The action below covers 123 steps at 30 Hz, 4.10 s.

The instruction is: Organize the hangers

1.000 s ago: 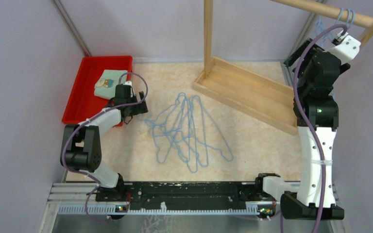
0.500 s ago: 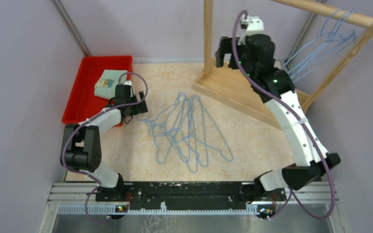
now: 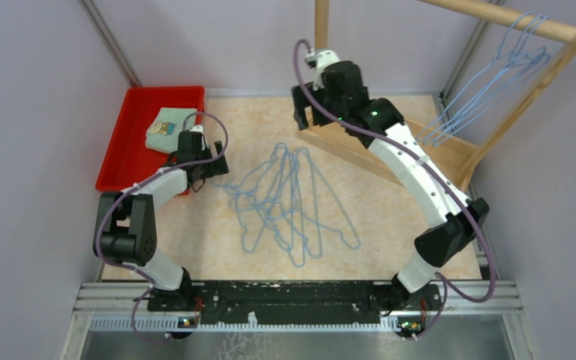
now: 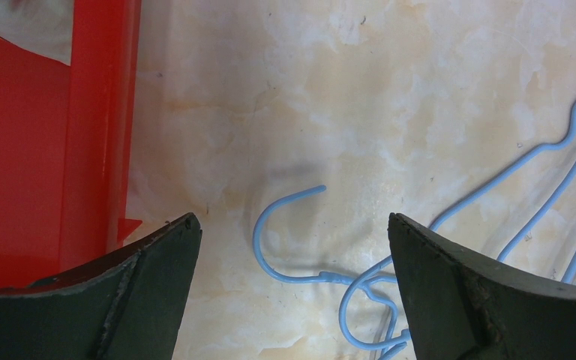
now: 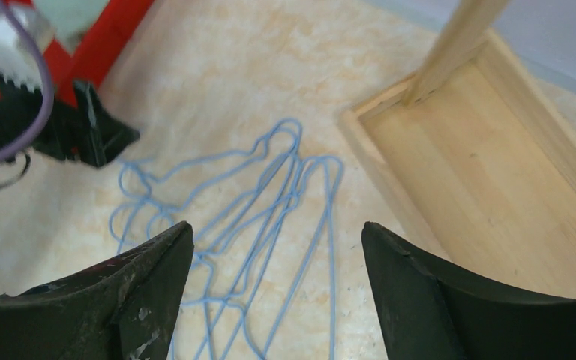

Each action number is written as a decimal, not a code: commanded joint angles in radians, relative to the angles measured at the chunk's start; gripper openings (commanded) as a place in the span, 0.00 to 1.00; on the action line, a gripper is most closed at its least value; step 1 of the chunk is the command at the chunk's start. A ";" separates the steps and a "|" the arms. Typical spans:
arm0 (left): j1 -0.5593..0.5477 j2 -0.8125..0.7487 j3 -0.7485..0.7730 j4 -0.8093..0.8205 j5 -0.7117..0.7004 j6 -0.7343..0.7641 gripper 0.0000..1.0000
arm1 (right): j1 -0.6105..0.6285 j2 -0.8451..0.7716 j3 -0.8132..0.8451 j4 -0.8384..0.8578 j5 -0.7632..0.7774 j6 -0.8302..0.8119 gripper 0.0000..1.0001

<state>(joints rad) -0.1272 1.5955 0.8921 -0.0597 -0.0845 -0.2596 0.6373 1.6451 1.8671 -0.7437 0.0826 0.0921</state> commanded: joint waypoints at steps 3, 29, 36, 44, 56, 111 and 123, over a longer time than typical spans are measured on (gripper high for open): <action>0.006 -0.002 -0.010 0.029 0.008 -0.030 1.00 | 0.066 0.134 0.028 -0.191 -0.083 -0.141 0.66; 0.053 -0.051 -0.060 0.022 0.063 -0.087 1.00 | 0.176 0.100 -0.639 0.191 -0.063 -0.045 0.58; 0.060 -0.114 -0.083 0.003 0.056 -0.068 1.00 | 0.174 0.132 -0.683 0.258 -0.010 -0.061 0.47; 0.068 -0.151 -0.121 0.001 0.039 -0.083 1.00 | 0.151 0.166 -0.698 0.257 -0.105 -0.066 0.22; 0.075 -0.173 -0.131 -0.013 0.032 -0.087 1.00 | 0.141 0.180 -0.715 0.255 -0.146 -0.064 0.04; 0.075 -0.104 -0.052 -0.011 0.080 -0.085 1.00 | -0.451 -0.137 -0.026 0.703 0.066 0.514 0.00; 0.078 -0.115 -0.079 -0.014 0.055 -0.083 1.00 | -0.506 -0.033 0.071 0.673 0.135 0.559 0.00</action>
<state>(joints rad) -0.0593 1.4940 0.8337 -0.0669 0.0010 -0.3519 0.1577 1.6058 1.8881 -0.1169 0.1848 0.6254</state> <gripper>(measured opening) 0.997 0.013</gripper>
